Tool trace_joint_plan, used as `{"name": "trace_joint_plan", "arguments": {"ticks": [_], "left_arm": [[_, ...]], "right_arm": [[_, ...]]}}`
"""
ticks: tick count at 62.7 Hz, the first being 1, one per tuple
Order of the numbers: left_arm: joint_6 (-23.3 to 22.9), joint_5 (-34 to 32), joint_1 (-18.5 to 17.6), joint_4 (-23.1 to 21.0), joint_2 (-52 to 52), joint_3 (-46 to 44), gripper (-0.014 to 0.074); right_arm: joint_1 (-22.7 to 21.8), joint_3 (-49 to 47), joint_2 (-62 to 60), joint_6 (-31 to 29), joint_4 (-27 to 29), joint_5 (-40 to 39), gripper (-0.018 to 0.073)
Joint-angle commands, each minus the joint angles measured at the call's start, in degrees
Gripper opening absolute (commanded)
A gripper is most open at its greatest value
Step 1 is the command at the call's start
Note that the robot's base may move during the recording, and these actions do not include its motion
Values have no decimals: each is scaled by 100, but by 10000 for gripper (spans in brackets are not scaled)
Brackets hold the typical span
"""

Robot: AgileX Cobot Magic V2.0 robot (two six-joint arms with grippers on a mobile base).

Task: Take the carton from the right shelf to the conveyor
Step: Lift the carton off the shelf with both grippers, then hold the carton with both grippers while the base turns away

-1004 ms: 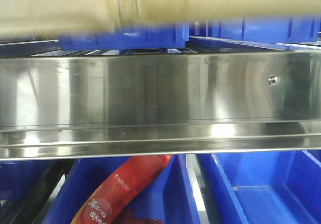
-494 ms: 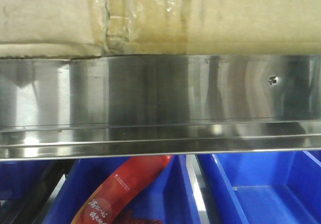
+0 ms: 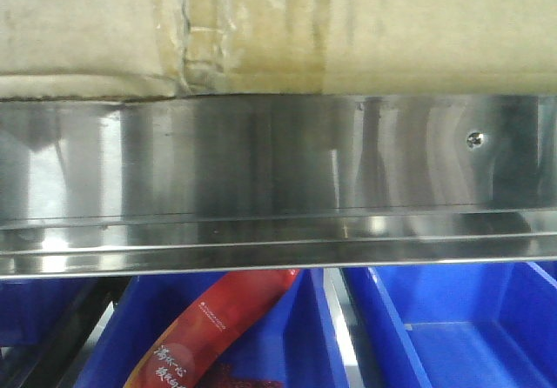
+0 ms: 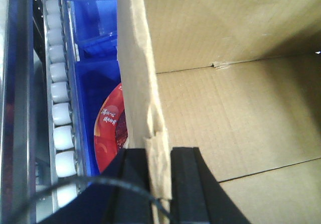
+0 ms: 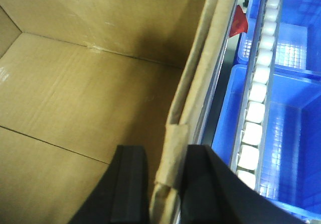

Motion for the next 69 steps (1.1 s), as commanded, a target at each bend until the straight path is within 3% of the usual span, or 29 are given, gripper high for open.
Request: {"name": "trace_joint_plan", "arguments": {"ticks": [1,69], "left_arm": [[38,-239,10,333,-100,-18,-8],[38,-239,10,333,-100,-18,-8]], "right_arm": [[-39,0,-142,-197,-208,27,-69],[-39,0,-142,-197,-208,18,-69]]}}
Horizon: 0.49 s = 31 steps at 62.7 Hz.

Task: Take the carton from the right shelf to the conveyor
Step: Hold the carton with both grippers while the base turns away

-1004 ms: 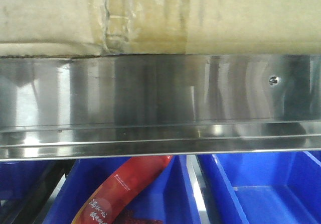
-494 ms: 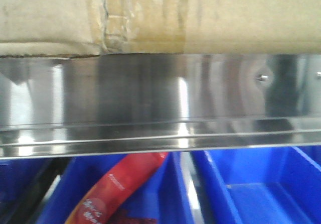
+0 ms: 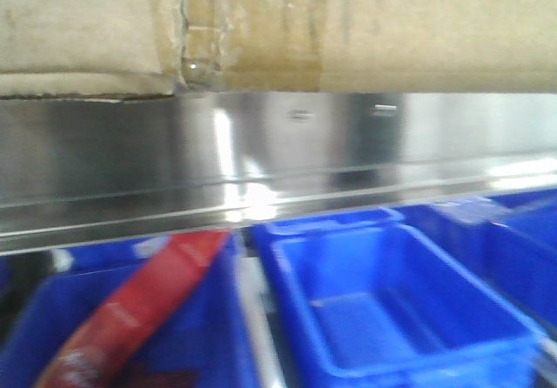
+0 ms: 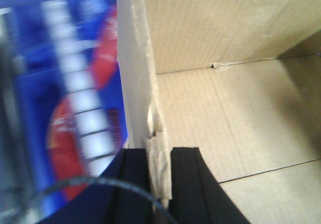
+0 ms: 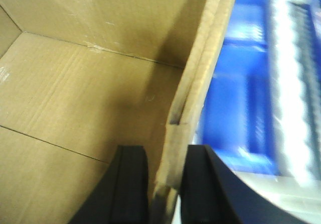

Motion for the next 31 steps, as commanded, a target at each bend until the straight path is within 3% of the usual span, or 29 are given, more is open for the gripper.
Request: {"name": "trace_joint_plan", "arguments": {"ticks": [1,31], "left_arm": [[38,-215,10,321,-86,-18,-8],[38,-215,10,321,-86,-18,-8]], "right_arm": [[-39,0,-142,-197,-208,52,-69],[-39,0,-142,-197,-208,52,-69]]}}
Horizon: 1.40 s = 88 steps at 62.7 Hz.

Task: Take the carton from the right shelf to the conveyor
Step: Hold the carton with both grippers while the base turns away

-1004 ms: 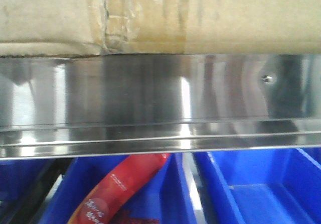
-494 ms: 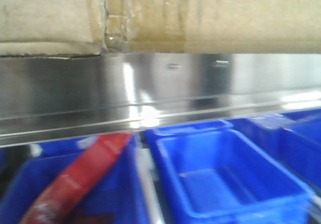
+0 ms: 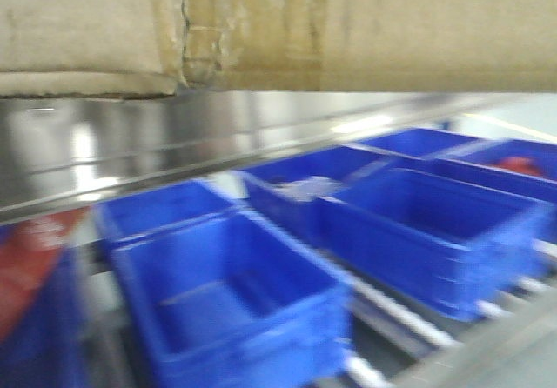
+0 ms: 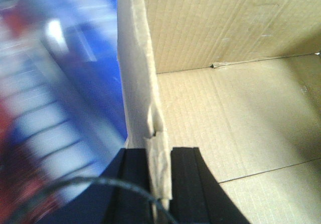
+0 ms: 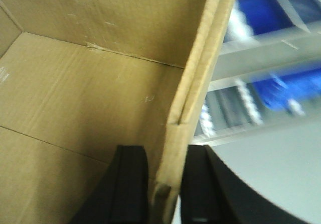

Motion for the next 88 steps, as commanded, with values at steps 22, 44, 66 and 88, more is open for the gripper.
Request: {"name": "trace_joint_plan", "arguments": {"ticks": [22,44,66,88], "left_arm": [[38,-205,10,321,-87,-18,-8],[38,-205,10,321,-87,-18,-8],[38,-205,10,321,-87,-18,-8],[38,-203,10,332,-87,-18,-8]], "right_arm": [[-39,0,-142,-187,-208,63,-69],[-39,0,-142,-187,-208,63,-69],[-39,0,-142,-187,-208,63,-69],[-39,0,-142,-187,-208,63,-69]]}}
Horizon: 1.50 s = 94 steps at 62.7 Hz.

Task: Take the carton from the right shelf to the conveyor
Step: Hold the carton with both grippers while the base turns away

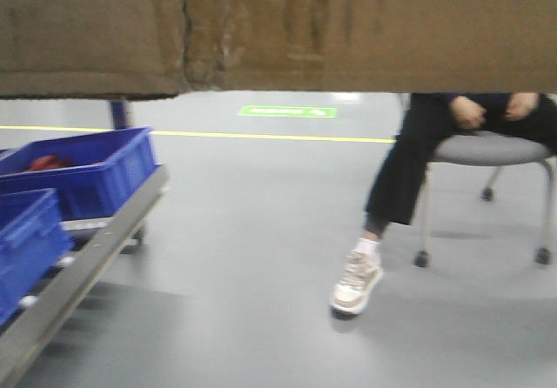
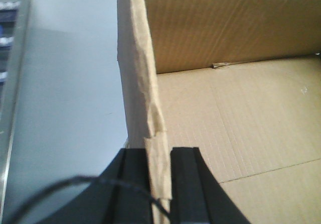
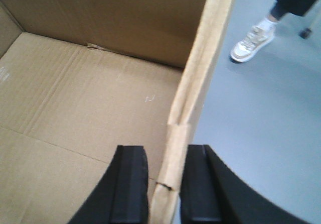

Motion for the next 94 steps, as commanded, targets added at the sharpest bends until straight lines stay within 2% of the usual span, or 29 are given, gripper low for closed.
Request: {"name": "trace_joint_plan", "arguments": {"ticks": [1,94], "left_arm": [[38,-180,10,332,-87,-24,-8],[38,-180,10,357,-87,-24,-8]], "right_arm": [[-39,0,-142,-187,-208,63,-69],[-39,0,-142,-187,-197,53,-69]]}}
